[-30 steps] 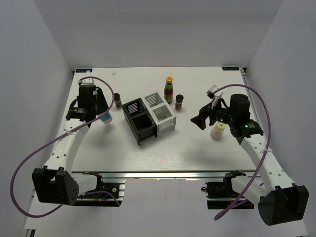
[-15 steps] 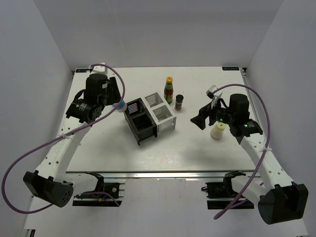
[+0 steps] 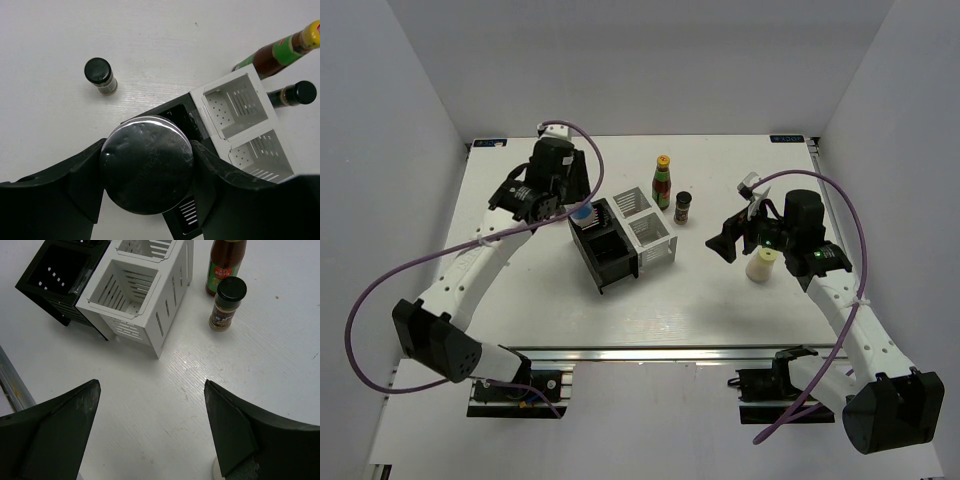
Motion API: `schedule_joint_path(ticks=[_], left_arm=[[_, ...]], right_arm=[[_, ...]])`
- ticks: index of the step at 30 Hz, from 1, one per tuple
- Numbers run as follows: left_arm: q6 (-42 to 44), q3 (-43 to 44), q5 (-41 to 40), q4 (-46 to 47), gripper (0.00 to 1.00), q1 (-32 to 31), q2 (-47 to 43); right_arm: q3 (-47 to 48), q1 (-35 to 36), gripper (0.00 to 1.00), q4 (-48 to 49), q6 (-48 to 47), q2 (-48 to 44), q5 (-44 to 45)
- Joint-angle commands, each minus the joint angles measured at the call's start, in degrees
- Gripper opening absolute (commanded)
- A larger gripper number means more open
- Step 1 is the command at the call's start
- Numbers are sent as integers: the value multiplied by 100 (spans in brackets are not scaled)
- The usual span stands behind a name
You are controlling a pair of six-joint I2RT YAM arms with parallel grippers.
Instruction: Organize the condiment bottles
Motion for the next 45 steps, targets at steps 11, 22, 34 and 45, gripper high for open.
schedule_joint_path(ticks=[11,22,34,45], left_arm=[[122,491,-260,359,0,-235,427],[280,272,-102,412,0,-235,804],[403,-27,-260,754,15,-243,1376],[324,-449,-172,904,91,-235,1061]], right_arm=[[-15,16,89,66,-58,14,-26],[-7,16,89,49,-75,23,-44],[-15,17,89,40,-84,40,-26],[11,16,89,-30,-233,146,-70]])
